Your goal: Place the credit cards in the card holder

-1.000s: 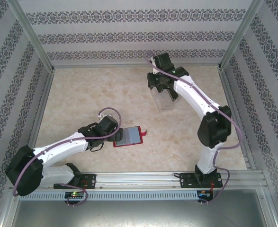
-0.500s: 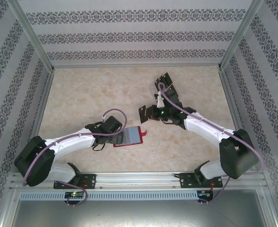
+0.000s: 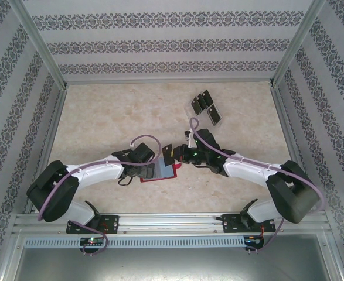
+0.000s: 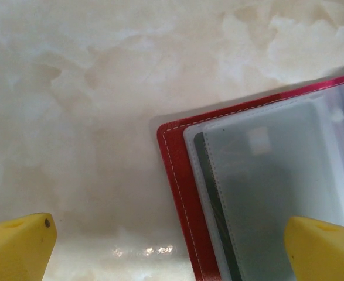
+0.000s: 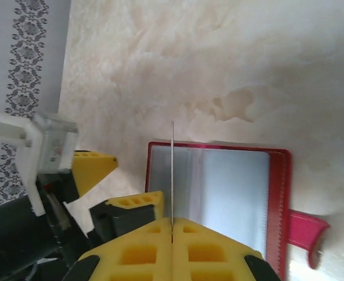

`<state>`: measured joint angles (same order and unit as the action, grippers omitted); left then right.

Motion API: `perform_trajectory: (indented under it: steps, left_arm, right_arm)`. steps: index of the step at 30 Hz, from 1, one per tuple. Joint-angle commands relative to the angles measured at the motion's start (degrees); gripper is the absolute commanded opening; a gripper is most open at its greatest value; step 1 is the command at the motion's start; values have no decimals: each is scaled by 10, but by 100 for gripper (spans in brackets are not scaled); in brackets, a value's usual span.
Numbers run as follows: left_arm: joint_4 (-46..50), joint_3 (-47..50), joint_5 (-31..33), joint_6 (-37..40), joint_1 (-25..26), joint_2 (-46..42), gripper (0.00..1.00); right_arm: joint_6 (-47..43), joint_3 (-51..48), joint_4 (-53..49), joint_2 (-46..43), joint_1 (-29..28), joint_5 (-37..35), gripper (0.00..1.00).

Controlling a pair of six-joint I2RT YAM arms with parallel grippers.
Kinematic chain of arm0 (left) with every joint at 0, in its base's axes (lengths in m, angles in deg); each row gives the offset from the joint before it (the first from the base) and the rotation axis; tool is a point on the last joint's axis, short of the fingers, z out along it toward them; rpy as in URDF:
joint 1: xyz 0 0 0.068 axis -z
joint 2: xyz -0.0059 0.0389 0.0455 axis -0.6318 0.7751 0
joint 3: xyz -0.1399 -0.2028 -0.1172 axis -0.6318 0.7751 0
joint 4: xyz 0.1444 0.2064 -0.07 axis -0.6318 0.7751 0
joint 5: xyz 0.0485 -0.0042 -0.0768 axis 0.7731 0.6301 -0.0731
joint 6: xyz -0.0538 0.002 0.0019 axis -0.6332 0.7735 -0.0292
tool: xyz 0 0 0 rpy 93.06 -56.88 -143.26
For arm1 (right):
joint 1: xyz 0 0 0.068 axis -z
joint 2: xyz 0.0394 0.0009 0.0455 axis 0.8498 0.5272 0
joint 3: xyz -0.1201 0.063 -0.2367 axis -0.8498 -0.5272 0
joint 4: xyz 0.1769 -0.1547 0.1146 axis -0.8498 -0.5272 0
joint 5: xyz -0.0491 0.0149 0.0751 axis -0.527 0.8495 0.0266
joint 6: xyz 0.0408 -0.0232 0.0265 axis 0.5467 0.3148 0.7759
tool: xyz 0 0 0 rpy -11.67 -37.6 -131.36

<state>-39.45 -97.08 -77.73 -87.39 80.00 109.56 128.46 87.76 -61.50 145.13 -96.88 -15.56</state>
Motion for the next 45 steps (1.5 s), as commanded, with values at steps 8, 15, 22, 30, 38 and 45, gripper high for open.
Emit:
perform_trajectory:
  steps: [8,15,22,30,38,45]
  left_arm:
    - [51,8,29,-37,4,-15,100]
    - [57,27,33,-53,3,-32,100]
    - [52,32,32,-59,3,-32,100]
    - [46,45,32,-63,3,-40,100]
    - [42,48,31,-63,4,-42,100]
    - [40,51,30,-63,3,-45,100]
  right_arm:
    - [27,-27,77,41,-24,13,0]
    - [28,-37,90,51,-29,10,0]
    - [31,-50,139,64,-43,0,0]
    - [21,-53,188,89,-66,-10,0]
    - [35,-55,253,144,-85,-20,0]
    - [52,-68,288,172,-93,-45,0]
